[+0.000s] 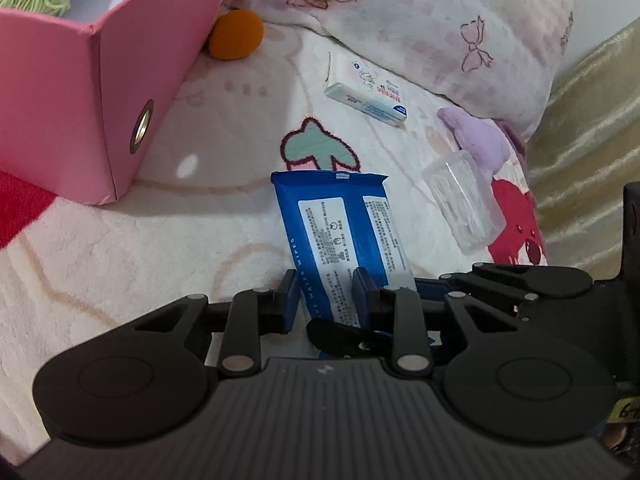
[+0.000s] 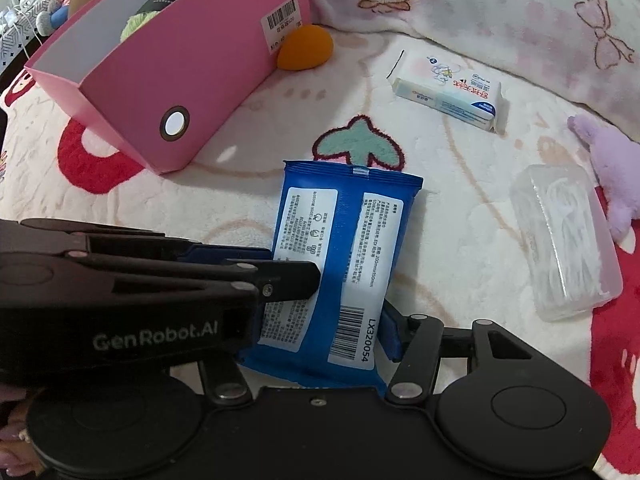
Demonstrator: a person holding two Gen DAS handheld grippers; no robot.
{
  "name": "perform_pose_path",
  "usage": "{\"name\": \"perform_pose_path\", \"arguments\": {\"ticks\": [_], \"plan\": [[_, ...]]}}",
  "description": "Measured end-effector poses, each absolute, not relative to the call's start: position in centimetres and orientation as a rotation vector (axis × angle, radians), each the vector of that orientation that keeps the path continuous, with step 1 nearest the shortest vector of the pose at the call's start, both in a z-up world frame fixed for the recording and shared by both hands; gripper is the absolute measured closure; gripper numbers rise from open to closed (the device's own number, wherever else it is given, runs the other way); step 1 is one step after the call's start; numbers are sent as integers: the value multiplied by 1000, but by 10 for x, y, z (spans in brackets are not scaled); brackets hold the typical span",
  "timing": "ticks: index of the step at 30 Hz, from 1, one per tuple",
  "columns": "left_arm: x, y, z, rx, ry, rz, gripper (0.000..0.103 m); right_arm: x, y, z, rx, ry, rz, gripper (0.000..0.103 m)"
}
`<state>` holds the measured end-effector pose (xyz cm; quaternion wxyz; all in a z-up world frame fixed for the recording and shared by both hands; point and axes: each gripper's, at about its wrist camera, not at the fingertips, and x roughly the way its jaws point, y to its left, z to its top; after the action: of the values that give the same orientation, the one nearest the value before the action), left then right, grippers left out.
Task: Organize objects
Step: 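Lift the blue snack packet with the right tool toward the pink box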
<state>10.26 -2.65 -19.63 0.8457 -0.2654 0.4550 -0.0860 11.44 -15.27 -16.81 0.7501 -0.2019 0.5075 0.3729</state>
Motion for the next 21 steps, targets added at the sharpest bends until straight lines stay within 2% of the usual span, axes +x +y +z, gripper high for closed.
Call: {"name": "perform_pose_path", "arguments": {"ticks": [7, 21], "plan": [[97, -25, -192, -600, 944, -193, 76, 92, -149, -162, -559, 975, 883, 47], [83, -28, -183, -588, 956, -216, 76, 87, -154, -152, -521, 1026, 902, 47]]}}
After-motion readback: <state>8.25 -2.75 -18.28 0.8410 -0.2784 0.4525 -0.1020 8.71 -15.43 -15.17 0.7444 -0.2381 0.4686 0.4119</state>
